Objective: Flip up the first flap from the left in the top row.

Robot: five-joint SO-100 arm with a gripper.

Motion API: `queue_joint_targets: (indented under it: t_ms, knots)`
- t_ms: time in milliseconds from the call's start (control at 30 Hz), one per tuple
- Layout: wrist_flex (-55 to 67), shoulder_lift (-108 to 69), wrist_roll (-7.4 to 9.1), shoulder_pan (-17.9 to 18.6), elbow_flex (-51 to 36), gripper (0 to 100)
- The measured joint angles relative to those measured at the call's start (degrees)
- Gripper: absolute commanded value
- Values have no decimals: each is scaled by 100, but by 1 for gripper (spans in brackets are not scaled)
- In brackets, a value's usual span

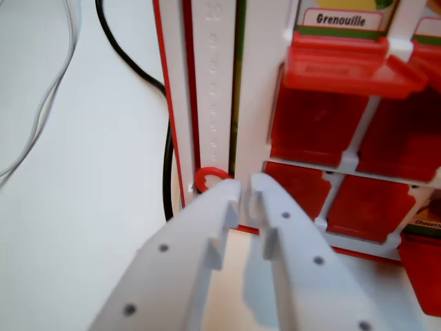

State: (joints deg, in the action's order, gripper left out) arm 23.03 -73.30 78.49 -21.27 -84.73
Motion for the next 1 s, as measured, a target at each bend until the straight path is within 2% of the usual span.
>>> queue_joint_targets:
  t_ms: [233,400,700,933,1000]
  knots:
    - [0,299,0,123,316,1]
    - [0,519,-88,211,536,1]
    - [0,791,-88,264,765,1]
    - [0,1002,-149,264,1169,1]
    - [-70,1028,-220,264,1336,1]
